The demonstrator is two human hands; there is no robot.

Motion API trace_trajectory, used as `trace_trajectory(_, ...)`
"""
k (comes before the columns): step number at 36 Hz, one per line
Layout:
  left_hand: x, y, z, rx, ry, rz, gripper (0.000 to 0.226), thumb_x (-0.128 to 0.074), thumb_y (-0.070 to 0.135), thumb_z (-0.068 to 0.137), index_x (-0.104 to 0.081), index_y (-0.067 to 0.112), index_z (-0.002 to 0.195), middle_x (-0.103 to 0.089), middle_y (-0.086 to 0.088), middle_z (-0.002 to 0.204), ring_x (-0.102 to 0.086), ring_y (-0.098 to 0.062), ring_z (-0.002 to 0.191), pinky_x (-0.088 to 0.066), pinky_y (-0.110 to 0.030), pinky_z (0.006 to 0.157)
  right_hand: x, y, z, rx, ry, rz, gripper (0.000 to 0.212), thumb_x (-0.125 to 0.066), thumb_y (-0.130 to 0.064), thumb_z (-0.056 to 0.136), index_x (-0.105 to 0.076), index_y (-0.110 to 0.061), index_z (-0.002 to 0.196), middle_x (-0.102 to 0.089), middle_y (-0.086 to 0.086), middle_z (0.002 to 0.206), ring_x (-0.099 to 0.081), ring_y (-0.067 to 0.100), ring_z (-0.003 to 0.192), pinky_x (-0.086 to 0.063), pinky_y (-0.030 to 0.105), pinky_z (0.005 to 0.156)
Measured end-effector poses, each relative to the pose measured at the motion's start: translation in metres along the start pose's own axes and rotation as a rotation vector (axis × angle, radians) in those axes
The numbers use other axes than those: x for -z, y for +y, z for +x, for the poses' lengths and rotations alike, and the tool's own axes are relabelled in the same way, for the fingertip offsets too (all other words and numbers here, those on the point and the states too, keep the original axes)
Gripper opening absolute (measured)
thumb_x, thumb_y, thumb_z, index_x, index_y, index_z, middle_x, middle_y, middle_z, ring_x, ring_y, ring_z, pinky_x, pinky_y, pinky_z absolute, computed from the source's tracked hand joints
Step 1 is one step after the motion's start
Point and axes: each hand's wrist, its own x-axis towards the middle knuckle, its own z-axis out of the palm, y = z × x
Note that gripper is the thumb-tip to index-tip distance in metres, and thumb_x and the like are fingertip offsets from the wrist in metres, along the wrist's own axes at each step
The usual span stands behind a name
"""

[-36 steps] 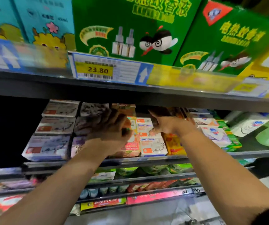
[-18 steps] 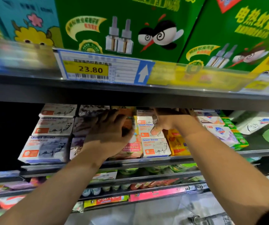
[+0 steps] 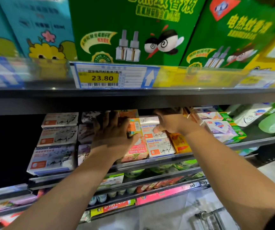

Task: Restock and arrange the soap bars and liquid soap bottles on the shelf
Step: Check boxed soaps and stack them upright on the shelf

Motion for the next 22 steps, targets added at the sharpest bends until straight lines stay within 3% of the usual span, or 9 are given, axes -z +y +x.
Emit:
trace_trajectory(2,0.002,0.002,-0.001,-0.008,-0.003,0.013,0.072,-0.032,0.080,0.088,-0.024,0.042,0.149,0.001,0.005,0.167,0.008,-0.027,0.153,0.000,-0.055,0.121,-0.001,0.001,-0.007,0.035,0.094,-0.063,0.067,-0.063,-0.049,0.092,-0.037,-0.026,0.149,-0.063,0.011,0.130,-0.052,0.032,0.127,-0.037,0.043,0.108)
trace_trajectory(3,0.004,0.003,-0.002,-0.014,0.004,0.016,0.071,-0.032,0.079,0.088,-0.026,0.041,0.148,0.000,0.005,0.167,0.006,-0.028,0.153,-0.001,-0.055,0.121,0.000,0.000,-0.011,0.043,0.126,-0.069,0.056,-0.060,-0.049,0.095,-0.044,-0.026,0.143,-0.067,0.011,0.118,-0.059,0.030,0.116,-0.042,0.035,0.095)
trace_trajectory(6,0.007,0.002,-0.003,-0.017,-0.001,-0.006,0.073,-0.032,0.079,0.088,-0.026,0.040,0.148,-0.002,0.005,0.167,0.004,-0.028,0.153,-0.003,-0.055,0.121,-0.001,0.002,-0.020,0.068,0.244,-0.038,0.027,-0.056,-0.047,0.098,-0.061,-0.022,0.107,-0.069,0.012,0.095,-0.064,0.029,0.092,-0.037,0.028,0.072)
trace_trajectory(9,0.009,0.000,-0.002,-0.003,-0.028,-0.039,0.075,-0.034,0.080,0.087,-0.026,0.041,0.150,-0.002,0.007,0.167,0.004,-0.026,0.153,-0.004,-0.055,0.121,-0.001,0.006,-0.026,0.044,0.375,0.020,0.048,-0.059,-0.051,0.094,-0.063,-0.005,0.085,-0.066,0.017,0.081,-0.063,0.032,0.083,-0.039,0.033,0.064)
trace_trajectory(12,0.010,-0.003,0.000,0.006,0.020,-0.094,0.061,-0.044,0.071,0.089,-0.037,0.044,0.143,-0.013,0.012,0.164,-0.003,-0.022,0.152,-0.006,-0.053,0.121,-0.001,0.004,-0.052,0.101,0.462,0.268,0.054,-0.063,-0.065,0.080,-0.055,-0.012,0.068,-0.052,0.005,0.058,-0.051,0.015,0.053,-0.039,0.033,0.052)
trace_trajectory(15,0.007,-0.010,0.007,0.022,0.092,-0.203,0.039,-0.051,0.058,0.086,-0.053,0.044,0.123,-0.038,0.017,0.148,-0.025,-0.017,0.144,-0.018,-0.050,0.119,-0.014,0.000,-0.085,0.171,0.461,0.570,0.026,-0.071,-0.045,0.087,-0.057,-0.026,0.099,-0.065,-0.011,0.081,-0.061,-0.003,0.069,-0.047,0.017,0.059)
trace_trajectory(17,0.004,-0.015,0.010,0.040,0.097,-0.341,0.034,-0.054,0.058,0.081,-0.061,0.042,0.110,-0.056,0.015,0.129,-0.048,-0.017,0.128,-0.036,-0.045,0.110,-0.028,-0.002,-0.105,0.200,0.412,0.751,0.026,-0.071,-0.030,0.089,-0.054,-0.029,0.109,-0.069,-0.013,0.094,-0.065,-0.006,0.081,-0.048,0.012,0.065)
trace_trajectory(20,0.013,-0.019,0.004,0.020,0.106,-0.589,0.014,-0.061,0.043,0.090,-0.062,0.043,0.103,-0.070,0.010,0.105,-0.065,-0.020,0.102,-0.051,-0.037,0.091,-0.046,-0.001,-0.125,0.190,0.345,0.969,0.025,-0.066,-0.031,0.087,-0.055,-0.029,0.110,-0.071,-0.017,0.092,-0.066,-0.001,0.081,-0.049,0.015,0.067)
trace_trajectory(22,0.024,-0.017,-0.004,-0.095,0.077,-0.611,0.018,-0.059,0.032,0.096,-0.061,0.047,0.106,-0.069,0.015,0.106,-0.065,-0.013,0.100,-0.051,-0.031,0.088,-0.053,-0.002,-0.137,0.179,0.332,1.095,0.021,-0.062,-0.030,0.088,-0.057,-0.026,0.108,-0.070,-0.021,0.081,-0.062,-0.002,0.070,-0.045,0.012,0.061)
